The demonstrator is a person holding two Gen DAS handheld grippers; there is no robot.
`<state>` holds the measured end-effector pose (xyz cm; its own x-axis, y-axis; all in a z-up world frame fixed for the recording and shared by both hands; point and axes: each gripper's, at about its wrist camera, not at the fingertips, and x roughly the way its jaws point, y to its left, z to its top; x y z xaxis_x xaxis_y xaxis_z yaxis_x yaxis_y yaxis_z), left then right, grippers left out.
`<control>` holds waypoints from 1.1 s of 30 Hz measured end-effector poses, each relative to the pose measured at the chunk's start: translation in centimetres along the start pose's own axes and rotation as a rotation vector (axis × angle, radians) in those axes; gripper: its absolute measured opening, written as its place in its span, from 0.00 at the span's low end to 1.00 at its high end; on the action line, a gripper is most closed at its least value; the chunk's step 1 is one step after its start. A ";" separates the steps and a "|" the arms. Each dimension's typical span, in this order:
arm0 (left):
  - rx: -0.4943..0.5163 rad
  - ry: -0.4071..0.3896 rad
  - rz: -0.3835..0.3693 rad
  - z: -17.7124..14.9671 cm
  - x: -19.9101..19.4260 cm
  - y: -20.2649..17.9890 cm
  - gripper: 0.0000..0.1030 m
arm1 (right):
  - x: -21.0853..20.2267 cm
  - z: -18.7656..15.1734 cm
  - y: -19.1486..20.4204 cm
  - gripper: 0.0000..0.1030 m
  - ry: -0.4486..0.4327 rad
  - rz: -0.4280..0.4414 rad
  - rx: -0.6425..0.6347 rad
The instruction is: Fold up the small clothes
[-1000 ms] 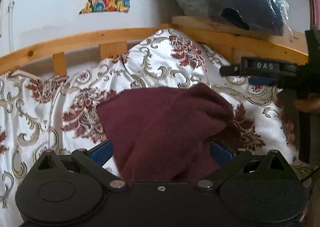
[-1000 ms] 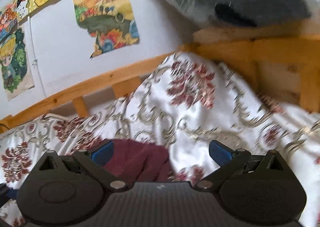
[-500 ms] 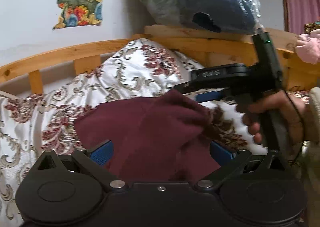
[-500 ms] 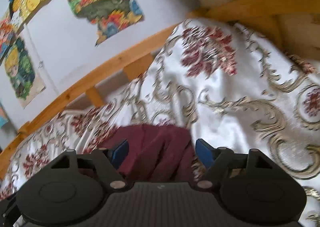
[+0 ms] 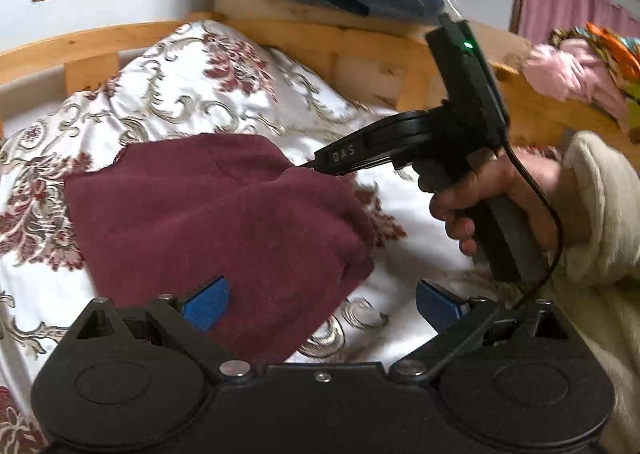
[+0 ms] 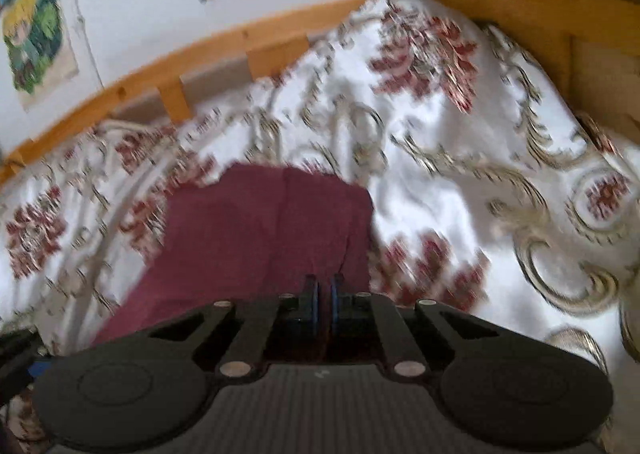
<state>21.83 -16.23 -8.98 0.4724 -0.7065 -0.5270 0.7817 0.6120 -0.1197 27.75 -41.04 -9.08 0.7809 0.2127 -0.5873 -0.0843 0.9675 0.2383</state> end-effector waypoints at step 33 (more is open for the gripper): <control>-0.626 0.031 0.216 -1.8 0.3 8.1 0.99 | 3.8 2.3 -1.3 0.42 -0.137 0.009 0.032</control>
<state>27.58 -10.85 -11.58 0.5728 -0.5394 -0.6172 0.2818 0.8366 -0.4697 32.26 -41.74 -9.89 0.8576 0.1983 -0.4745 -0.0734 0.9605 0.2686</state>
